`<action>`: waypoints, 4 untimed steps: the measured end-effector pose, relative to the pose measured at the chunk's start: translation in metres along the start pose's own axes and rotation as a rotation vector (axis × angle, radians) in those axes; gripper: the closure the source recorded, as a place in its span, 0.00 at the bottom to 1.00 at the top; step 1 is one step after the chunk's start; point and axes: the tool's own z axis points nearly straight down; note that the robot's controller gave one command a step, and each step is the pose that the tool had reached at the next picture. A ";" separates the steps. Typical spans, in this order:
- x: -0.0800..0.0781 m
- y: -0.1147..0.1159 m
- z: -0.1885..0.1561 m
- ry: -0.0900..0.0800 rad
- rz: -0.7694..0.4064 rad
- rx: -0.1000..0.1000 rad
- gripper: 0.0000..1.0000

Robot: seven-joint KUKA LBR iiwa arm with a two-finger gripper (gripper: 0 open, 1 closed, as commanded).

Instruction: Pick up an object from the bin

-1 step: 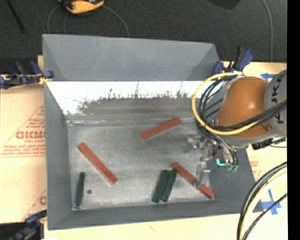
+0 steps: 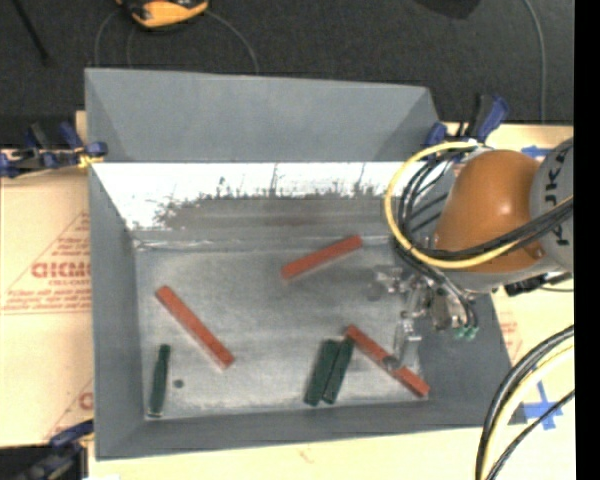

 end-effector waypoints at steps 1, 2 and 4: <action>0.005 0.041 0.044 -0.004 -0.316 0.001 0.00; 0.017 0.060 0.043 0.002 -0.464 -0.004 0.00; 0.019 0.081 0.063 0.003 -0.797 -0.002 0.00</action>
Offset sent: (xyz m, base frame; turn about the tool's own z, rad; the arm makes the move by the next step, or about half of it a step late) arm -0.0245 0.0647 -0.0165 -0.4156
